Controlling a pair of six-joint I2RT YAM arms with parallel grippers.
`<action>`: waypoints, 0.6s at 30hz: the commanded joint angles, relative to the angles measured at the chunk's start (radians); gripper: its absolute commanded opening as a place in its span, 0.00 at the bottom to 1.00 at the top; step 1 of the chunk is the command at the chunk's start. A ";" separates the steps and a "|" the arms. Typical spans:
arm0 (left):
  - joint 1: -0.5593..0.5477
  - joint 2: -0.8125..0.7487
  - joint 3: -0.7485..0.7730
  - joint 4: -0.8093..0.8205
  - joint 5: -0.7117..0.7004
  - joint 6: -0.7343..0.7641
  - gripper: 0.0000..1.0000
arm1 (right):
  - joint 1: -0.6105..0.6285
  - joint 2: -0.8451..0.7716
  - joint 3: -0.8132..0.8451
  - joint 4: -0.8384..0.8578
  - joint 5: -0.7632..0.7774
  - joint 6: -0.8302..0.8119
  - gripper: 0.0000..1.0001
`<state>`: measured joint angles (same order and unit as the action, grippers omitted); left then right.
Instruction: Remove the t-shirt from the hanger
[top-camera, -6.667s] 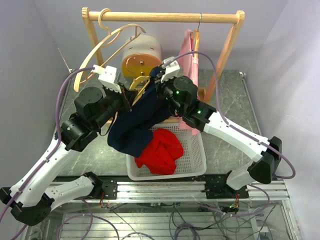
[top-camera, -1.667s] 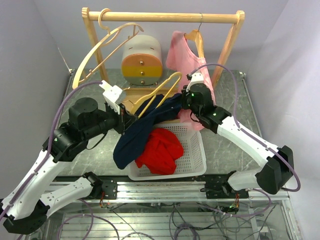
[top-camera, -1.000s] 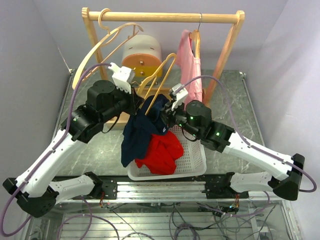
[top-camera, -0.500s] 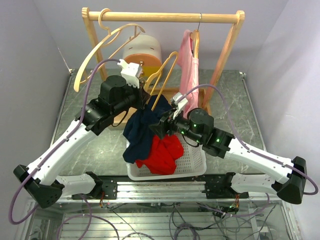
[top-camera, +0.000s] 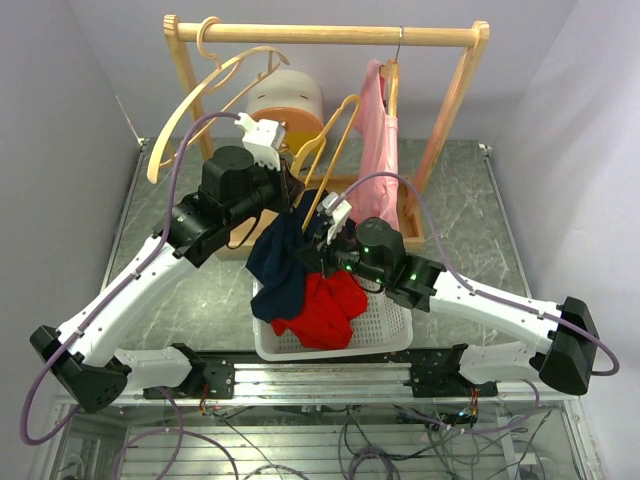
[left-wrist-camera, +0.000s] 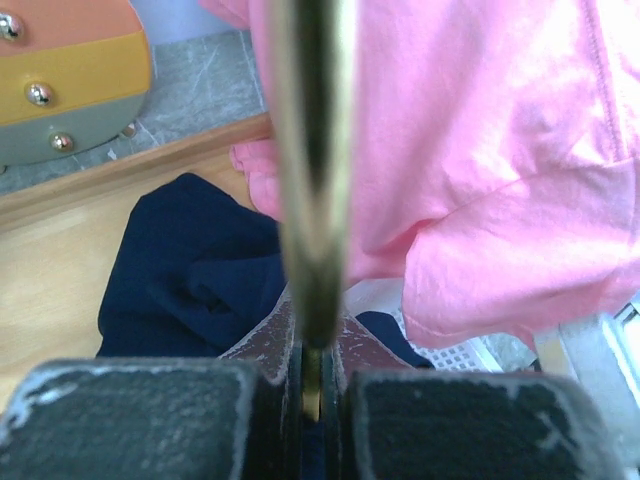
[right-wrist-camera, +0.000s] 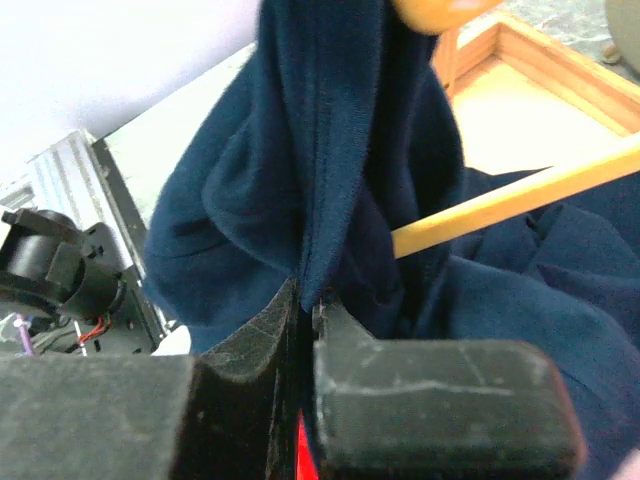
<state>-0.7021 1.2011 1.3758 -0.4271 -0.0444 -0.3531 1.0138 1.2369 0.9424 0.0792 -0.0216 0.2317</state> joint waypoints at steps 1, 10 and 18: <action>-0.002 0.018 0.079 0.073 -0.037 0.003 0.07 | 0.031 -0.023 0.026 0.003 -0.065 -0.002 0.00; 0.000 0.061 0.130 0.058 -0.126 0.025 0.07 | 0.107 -0.059 -0.038 -0.032 -0.244 0.025 0.00; 0.000 0.120 0.243 -0.009 -0.263 0.106 0.07 | 0.192 -0.053 -0.132 -0.038 -0.334 0.062 0.00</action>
<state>-0.7021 1.2991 1.5200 -0.4534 -0.1978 -0.3099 1.1587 1.1934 0.8299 0.0528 -0.2817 0.2630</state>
